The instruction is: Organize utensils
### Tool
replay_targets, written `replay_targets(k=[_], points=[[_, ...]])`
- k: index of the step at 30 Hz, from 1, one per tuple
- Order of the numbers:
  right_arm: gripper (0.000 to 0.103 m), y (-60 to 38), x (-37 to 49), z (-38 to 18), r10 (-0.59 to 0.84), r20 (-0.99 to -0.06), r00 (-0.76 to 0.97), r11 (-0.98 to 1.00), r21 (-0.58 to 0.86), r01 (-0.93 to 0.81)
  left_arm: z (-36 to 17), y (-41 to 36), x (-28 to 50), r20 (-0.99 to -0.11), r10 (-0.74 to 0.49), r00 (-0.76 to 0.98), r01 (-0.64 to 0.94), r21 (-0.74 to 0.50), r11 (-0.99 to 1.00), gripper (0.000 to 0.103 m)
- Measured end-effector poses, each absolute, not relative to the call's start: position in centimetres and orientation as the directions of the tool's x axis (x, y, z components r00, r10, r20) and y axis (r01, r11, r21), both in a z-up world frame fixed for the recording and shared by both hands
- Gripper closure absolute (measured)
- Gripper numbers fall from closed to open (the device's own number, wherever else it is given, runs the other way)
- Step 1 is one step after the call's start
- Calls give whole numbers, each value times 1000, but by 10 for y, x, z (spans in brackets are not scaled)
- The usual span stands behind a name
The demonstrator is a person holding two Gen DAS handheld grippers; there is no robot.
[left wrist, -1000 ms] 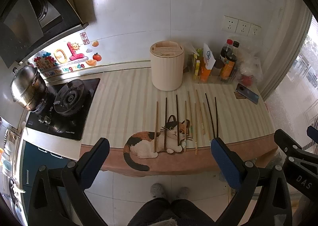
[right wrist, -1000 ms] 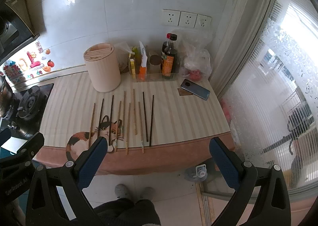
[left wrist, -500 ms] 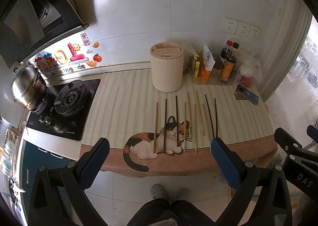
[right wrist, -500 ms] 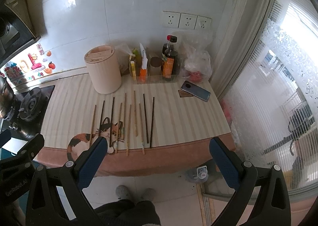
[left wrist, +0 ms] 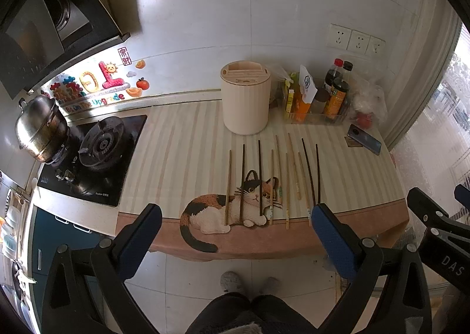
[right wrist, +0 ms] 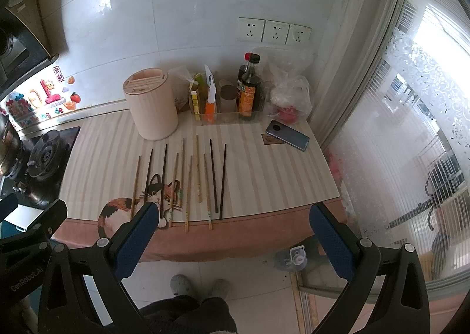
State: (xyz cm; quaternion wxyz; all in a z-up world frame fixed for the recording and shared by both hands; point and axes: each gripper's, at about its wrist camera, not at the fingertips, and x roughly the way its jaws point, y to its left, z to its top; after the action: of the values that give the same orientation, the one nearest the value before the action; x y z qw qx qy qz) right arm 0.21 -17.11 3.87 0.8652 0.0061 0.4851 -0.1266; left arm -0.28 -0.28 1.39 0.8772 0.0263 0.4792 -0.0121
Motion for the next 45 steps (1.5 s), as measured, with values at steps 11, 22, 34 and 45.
replay_targets(k=[11, 22, 34, 45], points=[[0, -171, 1, 39, -215, -839, 500, 967, -112, 227, 13, -4, -4, -839, 4, 544, 46, 34, 998, 0], [0, -171, 1, 39, -216, -838, 502, 967, -113, 227, 14, -4, -3, -840, 0, 542, 47, 30, 998, 0], [0, -172, 3, 40, -213, -835, 507, 968, -112, 223, 15, -4, -2, -839, -1, 544, 44, 27, 999, 0], [0, -179, 3, 41, -202, -826, 527, 972, -103, 211, 15, -14, 16, -787, 12, 616, -4, 11, 1000, 0]])
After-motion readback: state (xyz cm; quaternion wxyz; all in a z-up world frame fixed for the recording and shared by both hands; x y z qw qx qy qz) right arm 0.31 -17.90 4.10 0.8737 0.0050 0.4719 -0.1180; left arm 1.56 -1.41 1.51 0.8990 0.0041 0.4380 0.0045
